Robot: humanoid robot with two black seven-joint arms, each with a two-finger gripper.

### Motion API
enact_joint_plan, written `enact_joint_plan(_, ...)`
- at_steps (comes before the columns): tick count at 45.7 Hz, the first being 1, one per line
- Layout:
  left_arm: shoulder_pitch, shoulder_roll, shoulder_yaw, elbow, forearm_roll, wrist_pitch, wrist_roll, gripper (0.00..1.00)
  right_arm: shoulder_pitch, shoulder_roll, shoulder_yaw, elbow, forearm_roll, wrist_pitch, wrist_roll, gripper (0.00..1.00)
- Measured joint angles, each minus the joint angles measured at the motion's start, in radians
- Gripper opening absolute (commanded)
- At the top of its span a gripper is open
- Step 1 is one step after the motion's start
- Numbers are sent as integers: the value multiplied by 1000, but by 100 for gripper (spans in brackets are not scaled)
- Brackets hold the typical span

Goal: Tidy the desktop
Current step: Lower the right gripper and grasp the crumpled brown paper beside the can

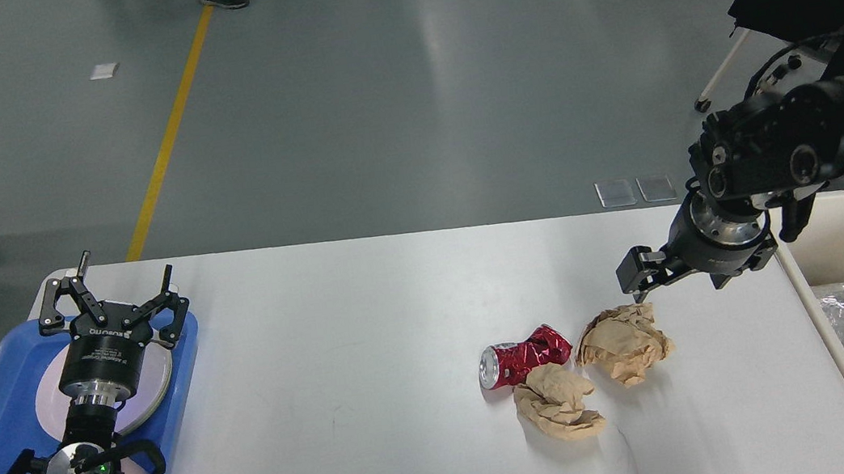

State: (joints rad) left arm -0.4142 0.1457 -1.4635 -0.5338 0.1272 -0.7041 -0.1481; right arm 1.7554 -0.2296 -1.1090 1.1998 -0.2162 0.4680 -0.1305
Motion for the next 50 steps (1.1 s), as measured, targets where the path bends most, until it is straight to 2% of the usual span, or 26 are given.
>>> enact_joint_plan(18, 0, 0, 0, 0, 0, 0, 1, 97, -376, 106, 70, -382, 0, -12, 2, 100)
enact_joint_plan(29, 0, 0, 0, 0, 0, 0, 1, 97, -434, 121, 132, -430, 0, -36, 2, 100)
enact_joint_plan(42, 0, 0, 0, 0, 0, 0, 1, 97, -475, 144, 149, -433, 0, -143, 2, 100)
enact_joint_plan(46, 0, 0, 0, 0, 0, 0, 1, 97, -487, 148, 149, -433, 0, -169, 2, 86)
enact_joint_plan(50, 0, 0, 0, 0, 0, 0, 1, 97, -493, 151, 150, -431, 0, -182, 0, 56)
